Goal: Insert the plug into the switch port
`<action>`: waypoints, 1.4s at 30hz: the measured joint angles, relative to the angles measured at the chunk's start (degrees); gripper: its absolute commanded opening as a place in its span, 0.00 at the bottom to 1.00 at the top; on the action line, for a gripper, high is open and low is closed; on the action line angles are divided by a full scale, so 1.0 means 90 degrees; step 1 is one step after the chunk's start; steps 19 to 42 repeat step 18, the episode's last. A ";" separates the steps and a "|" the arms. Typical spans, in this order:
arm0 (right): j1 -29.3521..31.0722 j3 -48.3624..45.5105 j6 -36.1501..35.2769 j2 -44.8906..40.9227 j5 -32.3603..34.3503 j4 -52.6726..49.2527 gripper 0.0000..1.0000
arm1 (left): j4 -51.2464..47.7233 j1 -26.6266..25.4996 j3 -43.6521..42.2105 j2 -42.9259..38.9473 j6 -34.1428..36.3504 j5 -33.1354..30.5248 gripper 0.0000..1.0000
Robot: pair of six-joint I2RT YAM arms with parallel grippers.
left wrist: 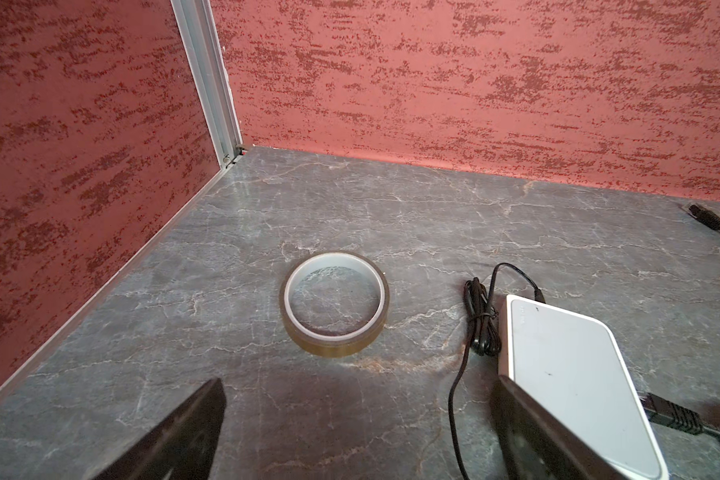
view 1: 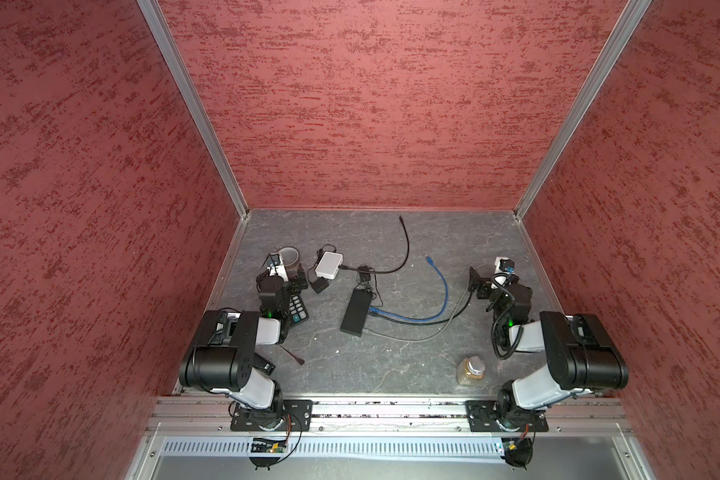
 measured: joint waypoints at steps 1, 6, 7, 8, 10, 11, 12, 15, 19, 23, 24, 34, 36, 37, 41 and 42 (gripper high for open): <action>0.0000 0.0000 0.0012 0.0000 0.0027 0.0000 0.99 | 0.0000 0.0000 0.0000 0.0000 0.0000 0.0000 1.00; 0.0000 0.0000 0.0022 0.0000 0.0073 0.0007 0.99 | 0.0000 0.0000 0.0000 0.0000 0.0000 0.0002 1.00; 0.0000 0.0000 0.0019 0.0000 0.0058 0.0012 0.99 | 0.0000 0.0000 0.0000 0.0000 0.0000 0.0002 1.00; 0.0000 -0.0002 0.0015 0.0000 0.0034 0.0029 0.99 | 0.0000 0.0000 0.0000 0.0000 0.0000 0.0002 1.00; 0.0000 -0.0002 0.0015 -0.0002 -0.0002 0.0058 0.99 | -0.0002 0.0000 0.0000 0.0000 0.0000 0.0002 1.00; 0.0000 -0.0002 0.0015 0.0000 -0.0010 0.0073 0.99 | 0.0000 0.0000 0.0000 0.0000 0.0000 0.0002 1.00; 0.0000 -0.0002 0.0012 -0.0002 -0.0017 0.0083 0.99 | 0.0000 0.0000 0.0000 0.0000 0.0000 0.0002 1.00; 0.0000 -0.0002 0.0015 0.0000 -0.0058 0.0092 0.99 | -0.0002 0.0002 0.0000 0.0000 0.0000 0.0002 1.00; 0.0000 -0.0002 0.0015 0.0000 -0.0075 0.0095 0.99 | 0.0000 0.0000 0.0000 0.0000 0.0000 0.0005 1.00; 0.0000 -0.0002 0.0015 0.0000 -0.0075 0.0095 0.99 | 0.0000 0.0000 0.0000 0.0000 0.0000 0.0005 1.00; 0.0000 -0.0002 0.0015 0.0000 -0.0075 0.0095 0.99 | 0.0000 0.0000 0.0000 0.0000 0.0000 0.0005 1.00; 0.0000 -0.0002 0.0015 0.0000 -0.0075 0.0095 0.99 | 0.0000 0.0000 0.0000 0.0000 0.0000 0.0005 1.00; 0.0000 -0.0002 0.0015 0.0000 -0.0075 0.0095 0.99 | 0.0000 0.0000 0.0000 0.0000 0.0000 0.0005 1.00; 0.0000 -0.0002 0.0015 0.0000 -0.0075 0.0095 0.99 | 0.0000 0.0000 0.0000 0.0000 0.0000 0.0005 1.00; 0.0000 -0.0002 0.0015 0.0000 -0.0075 0.0095 0.99 | 0.0000 0.0000 0.0000 0.0000 0.0000 0.0005 1.00; 0.0000 -0.0002 0.0015 0.0000 -0.0075 0.0095 0.99 | 0.0000 0.0000 0.0000 0.0000 0.0000 0.0005 1.00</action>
